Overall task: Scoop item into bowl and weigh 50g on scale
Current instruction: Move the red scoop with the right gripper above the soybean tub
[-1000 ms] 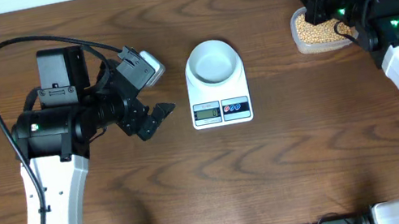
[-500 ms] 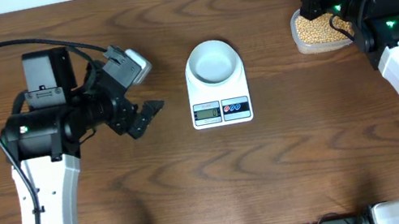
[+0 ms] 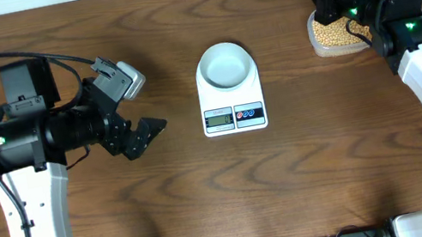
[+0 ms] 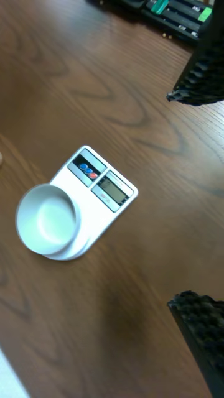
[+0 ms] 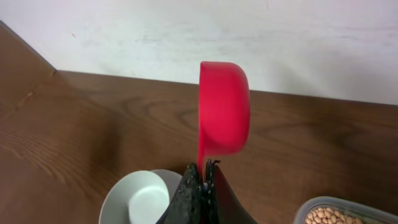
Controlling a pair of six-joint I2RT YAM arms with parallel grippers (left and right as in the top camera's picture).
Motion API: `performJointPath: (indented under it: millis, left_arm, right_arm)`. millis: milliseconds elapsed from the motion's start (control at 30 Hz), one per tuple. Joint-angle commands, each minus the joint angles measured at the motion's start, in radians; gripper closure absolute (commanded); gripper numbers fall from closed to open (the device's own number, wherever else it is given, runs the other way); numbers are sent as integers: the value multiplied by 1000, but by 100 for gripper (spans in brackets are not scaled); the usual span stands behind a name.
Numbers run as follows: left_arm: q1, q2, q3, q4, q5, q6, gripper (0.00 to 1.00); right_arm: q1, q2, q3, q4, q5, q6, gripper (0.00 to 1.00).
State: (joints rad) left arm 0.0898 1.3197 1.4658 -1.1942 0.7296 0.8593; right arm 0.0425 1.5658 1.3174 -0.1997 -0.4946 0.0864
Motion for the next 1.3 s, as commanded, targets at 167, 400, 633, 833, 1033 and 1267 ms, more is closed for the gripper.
performJointPath:
  millis: [167,400,633,833,1033,1267]
  left_arm:
    - [3,81,74,-107,111,192,2]
    - [3,98,74,-72,85,191,2]
    - [3,98,74,-74,82,190,2]
    - [3,98,74,-80,82,186,2]
    - [3,98,74,-80,82,186,2]
    - [3,98,74,-81,82,187,2]
  right_arm:
    - [-21,-34,18,-84,-5,-93,99]
    - [-34,-74,18,-175,-5,-190,99]
    - [-34,-87,18,-180,-3,-208,99]
    - [-34,-87,18,-163,-2,-208,99]
    - [-34,-87,18,-148,-1,-208,99]
    - [-34,-87,18,-149,-1,-208,99]
